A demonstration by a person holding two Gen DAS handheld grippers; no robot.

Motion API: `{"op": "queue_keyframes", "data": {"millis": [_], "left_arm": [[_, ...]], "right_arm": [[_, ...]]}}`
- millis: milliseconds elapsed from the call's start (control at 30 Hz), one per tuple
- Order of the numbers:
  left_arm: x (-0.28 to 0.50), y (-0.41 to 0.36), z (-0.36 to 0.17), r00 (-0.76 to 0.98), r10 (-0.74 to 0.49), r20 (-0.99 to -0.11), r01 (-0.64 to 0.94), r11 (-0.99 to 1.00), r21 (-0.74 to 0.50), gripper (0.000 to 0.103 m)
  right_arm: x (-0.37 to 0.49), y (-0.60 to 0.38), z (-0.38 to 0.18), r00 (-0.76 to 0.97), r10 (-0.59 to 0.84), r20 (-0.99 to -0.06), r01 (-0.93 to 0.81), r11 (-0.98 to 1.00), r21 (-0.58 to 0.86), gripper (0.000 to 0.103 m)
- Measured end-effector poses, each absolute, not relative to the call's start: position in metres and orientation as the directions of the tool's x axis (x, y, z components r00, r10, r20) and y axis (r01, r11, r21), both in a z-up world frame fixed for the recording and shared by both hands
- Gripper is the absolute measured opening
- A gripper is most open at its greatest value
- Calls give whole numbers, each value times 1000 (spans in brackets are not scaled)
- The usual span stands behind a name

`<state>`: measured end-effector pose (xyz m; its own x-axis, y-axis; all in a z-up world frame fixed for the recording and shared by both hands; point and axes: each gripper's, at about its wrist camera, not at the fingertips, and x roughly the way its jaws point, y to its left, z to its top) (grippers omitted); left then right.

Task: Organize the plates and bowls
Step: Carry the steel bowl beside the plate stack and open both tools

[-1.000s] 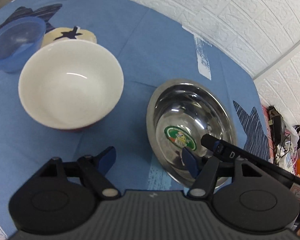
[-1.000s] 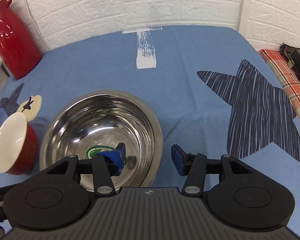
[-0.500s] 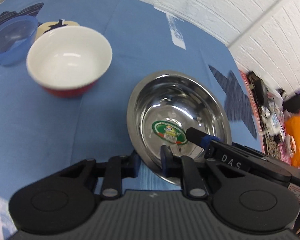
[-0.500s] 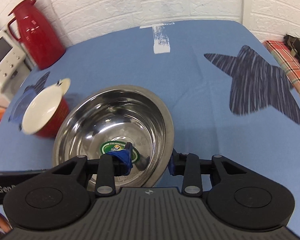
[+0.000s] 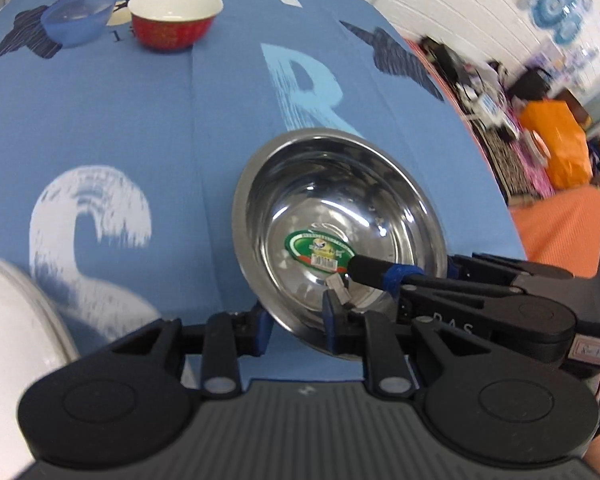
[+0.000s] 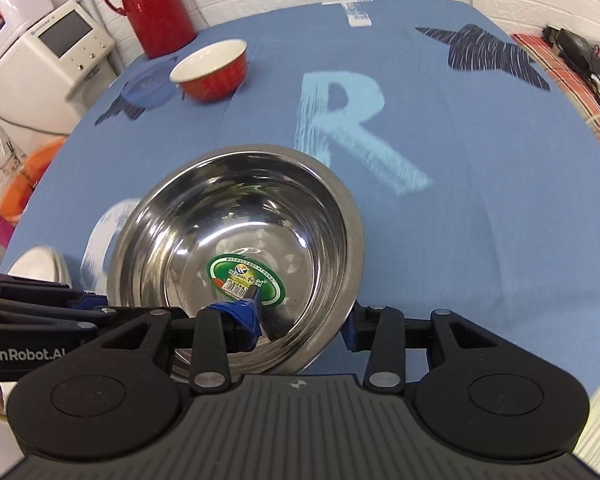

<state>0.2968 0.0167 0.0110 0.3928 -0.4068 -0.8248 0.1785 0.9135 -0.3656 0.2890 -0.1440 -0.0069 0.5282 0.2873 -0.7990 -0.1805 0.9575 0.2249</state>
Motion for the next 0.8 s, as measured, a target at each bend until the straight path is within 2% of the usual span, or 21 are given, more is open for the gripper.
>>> {"op": "queue_keyframes", "data": {"millis": [233, 633, 700, 733, 767, 800], "left_arm": [[260, 36, -7, 388, -411, -825, 188, 911, -366, 18], [250, 32, -18, 360, -425, -831, 207, 904, -373, 20], [251, 33, -20, 352, -421, -836, 201, 906, -372, 27], [251, 34, -19, 352, -410, -841, 195, 911, -363, 44], [250, 35, -18, 361, -400, -843, 191, 916, -353, 50], [249, 35, -15, 370, -393, -842, 196, 919, -343, 50]], "right_arm": [[252, -126, -19, 508, 311, -803, -210, 949, 234, 26], [234, -121, -26, 487, 291, -823, -235, 952, 198, 28], [236, -121, -26, 474, 295, -830, -230, 951, 207, 29], [237, -120, -25, 465, 293, -835, -233, 951, 204, 29], [237, -120, -24, 461, 285, -841, -228, 953, 198, 28], [237, -121, -24, 457, 276, -846, -224, 956, 191, 28]]}}
